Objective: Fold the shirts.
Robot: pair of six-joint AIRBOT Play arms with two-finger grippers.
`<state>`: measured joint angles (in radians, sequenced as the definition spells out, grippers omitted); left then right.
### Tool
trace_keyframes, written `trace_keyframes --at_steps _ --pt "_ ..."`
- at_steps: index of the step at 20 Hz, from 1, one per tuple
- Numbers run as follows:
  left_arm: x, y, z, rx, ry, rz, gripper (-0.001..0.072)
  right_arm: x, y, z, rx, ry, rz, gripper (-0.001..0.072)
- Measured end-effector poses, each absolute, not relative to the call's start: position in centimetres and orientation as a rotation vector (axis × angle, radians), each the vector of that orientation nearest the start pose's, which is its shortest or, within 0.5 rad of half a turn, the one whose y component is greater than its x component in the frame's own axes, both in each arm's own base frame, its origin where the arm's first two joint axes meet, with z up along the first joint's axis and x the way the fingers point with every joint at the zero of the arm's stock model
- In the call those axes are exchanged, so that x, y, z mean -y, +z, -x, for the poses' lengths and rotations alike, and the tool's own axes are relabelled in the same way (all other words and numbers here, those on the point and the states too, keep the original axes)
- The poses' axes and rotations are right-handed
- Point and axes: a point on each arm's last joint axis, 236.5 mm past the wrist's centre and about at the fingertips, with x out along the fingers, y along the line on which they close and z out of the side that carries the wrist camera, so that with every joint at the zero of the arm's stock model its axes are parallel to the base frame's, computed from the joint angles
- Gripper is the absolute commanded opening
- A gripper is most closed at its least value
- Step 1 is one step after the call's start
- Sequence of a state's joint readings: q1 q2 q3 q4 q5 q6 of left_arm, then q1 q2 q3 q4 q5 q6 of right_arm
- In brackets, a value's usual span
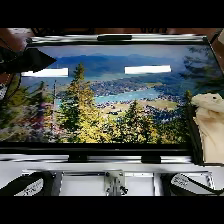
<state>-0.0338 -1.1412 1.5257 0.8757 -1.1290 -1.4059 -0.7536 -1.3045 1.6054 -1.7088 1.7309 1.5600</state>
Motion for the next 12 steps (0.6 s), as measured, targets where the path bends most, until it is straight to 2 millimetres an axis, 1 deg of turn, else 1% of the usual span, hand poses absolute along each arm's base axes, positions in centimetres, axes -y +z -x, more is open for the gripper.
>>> trace_keyframes --at_steps 1,3,4,6,9,10,11,12 --pt "15.1 26.4 -40.8 -0.674 -0.574 0.351 0.0034 25.3 11.0 -21.4 -1.45 -0.747 -0.467 0.006" --pt "15.1 26.4 -40.8 -0.674 -0.575 0.349 0.0034 23.7 8.6 -17.8 -1.585 -0.765 -0.509 0.006" --pt "15.1 26.4 -40.8 -0.674 -0.575 0.349 0.0034 23.4 7.6 -16.4 -1.627 -0.779 -0.52 0.006" --pt "15.1 26.4 -40.8 -0.674 -0.575 0.349 0.0035 22.9 5.8 -14.7 -1.672 -0.796 -0.539 0.006" --pt "15.1 26.4 -40.8 -0.674 -0.575 0.349 0.0034 22.7 3.7 -13.8 -1.689 -0.81 -0.549 0.0063" --pt "15.1 26.4 -40.8 -0.674 -0.575 0.349 0.0034 22.7 3.1 -13.8 -1.685 -0.813 -0.551 0.0206" --pt "15.1 26.4 -40.8 -0.675 -0.575 0.349 0.0034 22.9 2.7 -13.9 -1.671 -0.82 -0.552 0.0527" --pt "15.1 26.4 -40.8 -0.675 -0.575 0.349 0.0034 23.0 2.4 -14.0 -1.662 -0.828 -0.555 0.0586"
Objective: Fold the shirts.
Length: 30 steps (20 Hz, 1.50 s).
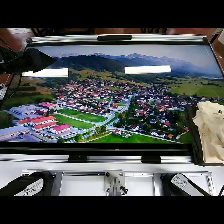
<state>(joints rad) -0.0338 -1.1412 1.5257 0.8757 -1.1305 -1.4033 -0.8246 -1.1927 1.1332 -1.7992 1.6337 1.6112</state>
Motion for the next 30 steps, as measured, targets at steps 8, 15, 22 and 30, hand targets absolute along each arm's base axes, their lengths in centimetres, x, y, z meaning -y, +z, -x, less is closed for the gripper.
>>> trace_keyframes --at_steps 8,15,22,30 --pt "15.1 25.1 -40.7 -0.722 -0.579 0.338 0.0033 25.7 7.6 -12.4 -1.632 -0.959 -0.437 0.0582" --pt "12.1 15.3 -40.8 -1.045 -0.397 0.052 0.0295 20.3 23.1 -36.1 -0.859 -0.505 -0.046 0.0619" --pt "8.3 9.8 -39.6 -1.286 -0.188 -0.176 0.0714 -1.4 12.2 -42.3 -1.233 -0.012 -0.11 0.0619" --pt "6.9 9.2 -39.1 -1.331 -0.126 -0.192 0.0714 -9.6 7.9 -39.7 -1.45 0.153 -0.057 0.0619"
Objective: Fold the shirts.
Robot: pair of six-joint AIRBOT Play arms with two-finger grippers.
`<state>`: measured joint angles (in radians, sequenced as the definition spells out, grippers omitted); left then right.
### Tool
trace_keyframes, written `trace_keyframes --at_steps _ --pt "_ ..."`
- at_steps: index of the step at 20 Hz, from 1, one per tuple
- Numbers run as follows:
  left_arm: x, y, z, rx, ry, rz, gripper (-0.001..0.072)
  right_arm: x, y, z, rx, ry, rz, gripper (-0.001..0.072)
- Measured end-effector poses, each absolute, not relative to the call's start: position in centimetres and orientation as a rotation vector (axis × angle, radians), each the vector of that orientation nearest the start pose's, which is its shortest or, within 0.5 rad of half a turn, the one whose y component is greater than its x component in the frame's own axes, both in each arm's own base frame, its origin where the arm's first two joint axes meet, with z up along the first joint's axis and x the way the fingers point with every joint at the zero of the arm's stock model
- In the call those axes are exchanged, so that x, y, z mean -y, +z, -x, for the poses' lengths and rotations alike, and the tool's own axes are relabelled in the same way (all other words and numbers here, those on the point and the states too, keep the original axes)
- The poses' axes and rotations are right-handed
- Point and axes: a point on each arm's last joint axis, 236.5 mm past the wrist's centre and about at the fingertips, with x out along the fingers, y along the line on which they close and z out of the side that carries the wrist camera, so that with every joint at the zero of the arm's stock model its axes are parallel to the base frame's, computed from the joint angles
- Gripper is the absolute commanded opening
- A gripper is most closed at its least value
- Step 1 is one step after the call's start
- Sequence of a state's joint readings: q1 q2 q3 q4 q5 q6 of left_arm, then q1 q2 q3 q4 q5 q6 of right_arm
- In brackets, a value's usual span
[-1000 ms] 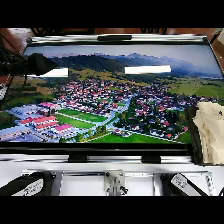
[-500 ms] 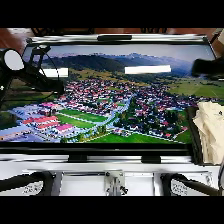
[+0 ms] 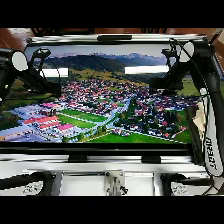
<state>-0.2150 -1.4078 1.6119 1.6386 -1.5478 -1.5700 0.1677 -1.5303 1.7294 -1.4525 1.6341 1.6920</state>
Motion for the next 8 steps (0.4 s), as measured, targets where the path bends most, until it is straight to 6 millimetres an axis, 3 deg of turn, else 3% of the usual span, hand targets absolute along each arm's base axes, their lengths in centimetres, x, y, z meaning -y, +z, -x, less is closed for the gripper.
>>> trace_keyframes --at_steps 8 --pt "6.95 9.06 -38.59 -1.358 -0.112 -0.167 0.0714 -10.39 7.54 -39.32 -1.472 0.167 -0.05 0.0619"
